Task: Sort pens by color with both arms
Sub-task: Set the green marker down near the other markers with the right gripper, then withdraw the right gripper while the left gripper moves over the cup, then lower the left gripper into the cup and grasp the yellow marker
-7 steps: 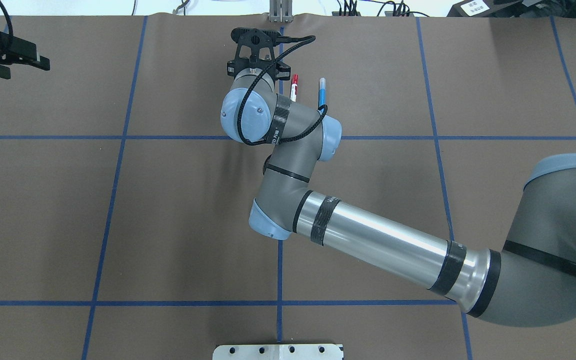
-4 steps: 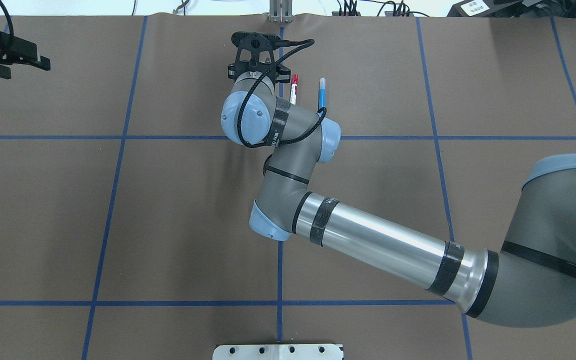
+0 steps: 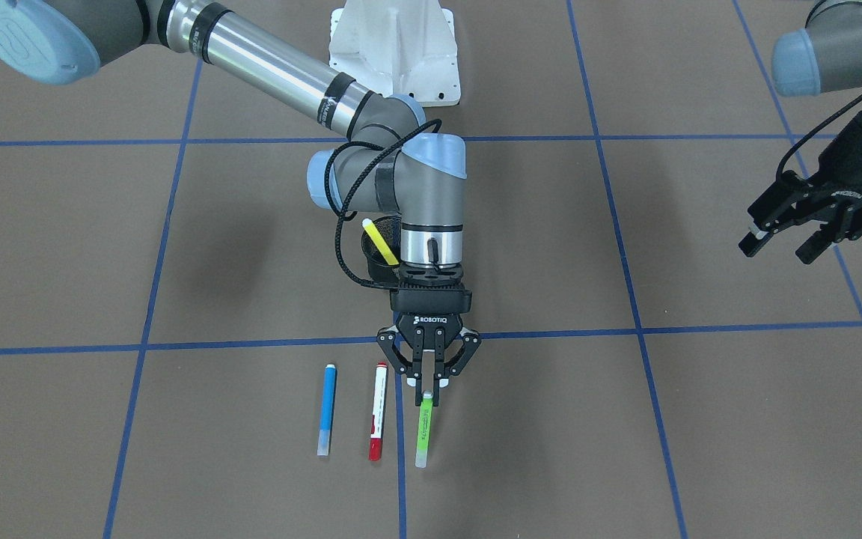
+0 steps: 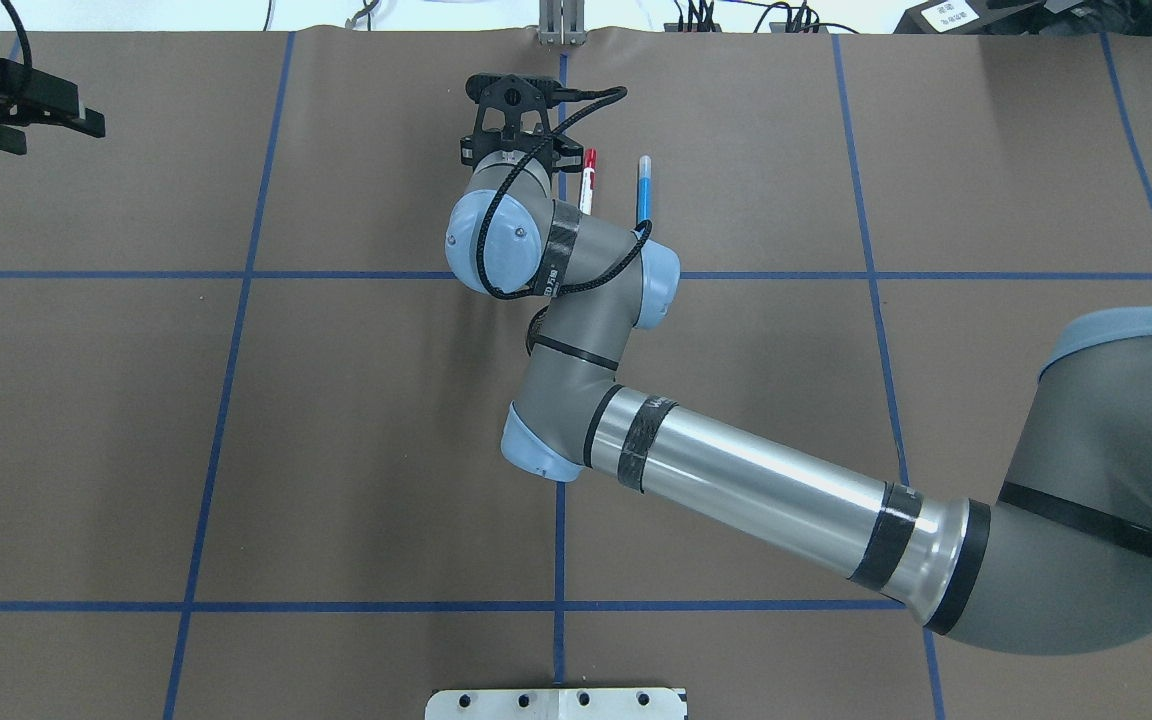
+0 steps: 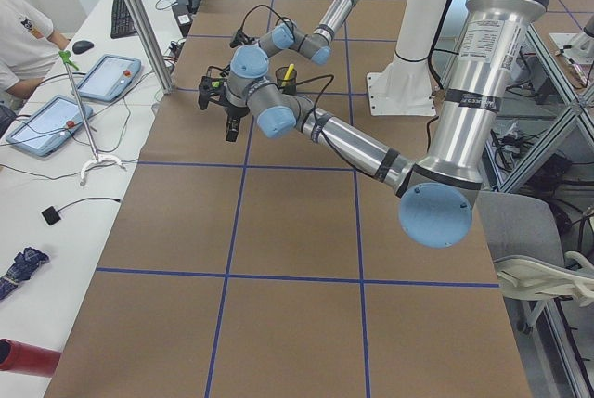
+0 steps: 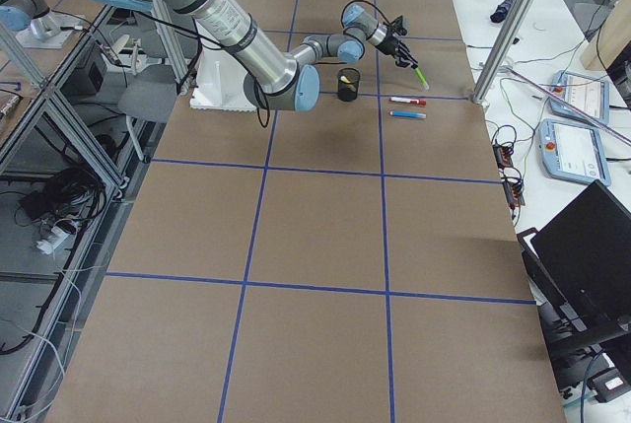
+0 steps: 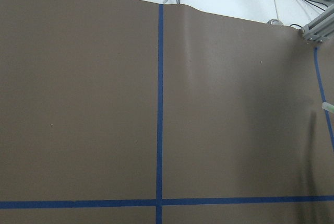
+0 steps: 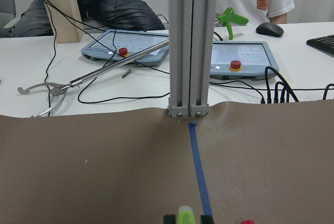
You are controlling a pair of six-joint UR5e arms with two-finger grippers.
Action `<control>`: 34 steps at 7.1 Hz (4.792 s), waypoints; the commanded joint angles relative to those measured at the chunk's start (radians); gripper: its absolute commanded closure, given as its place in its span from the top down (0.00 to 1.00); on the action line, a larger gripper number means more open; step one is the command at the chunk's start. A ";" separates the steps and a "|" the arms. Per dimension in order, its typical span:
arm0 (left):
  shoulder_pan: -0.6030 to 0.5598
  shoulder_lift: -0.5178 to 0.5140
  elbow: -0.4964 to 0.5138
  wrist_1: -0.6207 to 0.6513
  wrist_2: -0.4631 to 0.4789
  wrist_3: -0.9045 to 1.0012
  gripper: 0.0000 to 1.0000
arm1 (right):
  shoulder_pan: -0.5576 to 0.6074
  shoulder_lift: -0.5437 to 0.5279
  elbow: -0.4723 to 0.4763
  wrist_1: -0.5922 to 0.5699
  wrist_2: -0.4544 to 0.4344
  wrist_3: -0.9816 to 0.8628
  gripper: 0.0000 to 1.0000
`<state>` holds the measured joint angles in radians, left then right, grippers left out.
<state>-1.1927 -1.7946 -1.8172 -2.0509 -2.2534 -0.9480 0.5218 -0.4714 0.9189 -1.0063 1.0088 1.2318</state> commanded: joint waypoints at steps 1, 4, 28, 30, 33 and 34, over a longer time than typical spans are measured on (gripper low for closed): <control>0.001 0.000 0.003 0.000 0.000 0.002 0.99 | 0.001 0.002 0.001 0.000 0.008 -0.002 0.33; 0.001 0.000 0.004 0.000 -0.002 0.002 0.99 | 0.007 0.000 0.015 0.015 0.042 0.000 0.70; 0.812 -0.910 0.473 0.802 0.813 -0.819 0.70 | 0.632 -0.800 0.879 -0.235 1.169 -0.270 0.98; 0.820 -0.911 0.475 0.804 0.810 -0.821 0.57 | 0.632 -0.800 0.880 -0.235 1.168 -0.264 0.98; 0.831 -0.910 0.475 0.804 0.805 -0.822 0.00 | 0.632 -0.808 0.887 -0.233 1.168 -0.259 0.98; 0.831 -0.913 0.469 0.804 0.805 -0.822 0.00 | 0.632 -0.808 0.887 -0.233 1.168 -0.258 0.98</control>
<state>-0.3642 -2.7058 -1.3436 -1.2471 -1.4475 -1.7700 1.1536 -1.2784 1.8049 -1.2395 2.1767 0.9725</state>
